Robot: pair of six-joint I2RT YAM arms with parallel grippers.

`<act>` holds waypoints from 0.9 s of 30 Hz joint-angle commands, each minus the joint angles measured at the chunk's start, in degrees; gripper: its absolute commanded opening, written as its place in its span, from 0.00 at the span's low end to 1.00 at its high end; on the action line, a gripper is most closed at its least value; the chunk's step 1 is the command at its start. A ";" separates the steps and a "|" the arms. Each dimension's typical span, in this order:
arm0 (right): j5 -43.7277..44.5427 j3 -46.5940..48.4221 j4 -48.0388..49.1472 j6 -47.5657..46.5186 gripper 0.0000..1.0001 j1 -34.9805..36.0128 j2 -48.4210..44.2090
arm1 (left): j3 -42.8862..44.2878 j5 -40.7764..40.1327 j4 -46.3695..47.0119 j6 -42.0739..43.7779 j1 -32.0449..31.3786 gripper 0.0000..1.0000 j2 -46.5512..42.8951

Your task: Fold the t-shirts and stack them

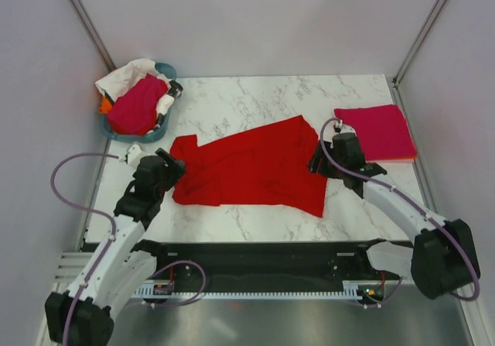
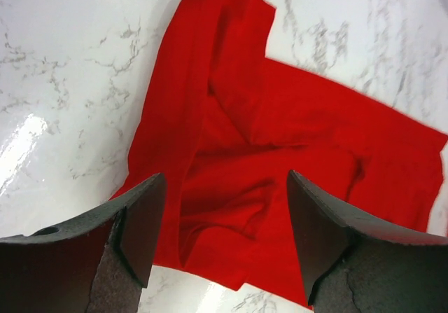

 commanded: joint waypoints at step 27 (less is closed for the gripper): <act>19.07 7.80 3.30 2.35 0.45 -0.79 22.04 | -2.49 7.88 4.38 2.70 -0.02 0.75 4.62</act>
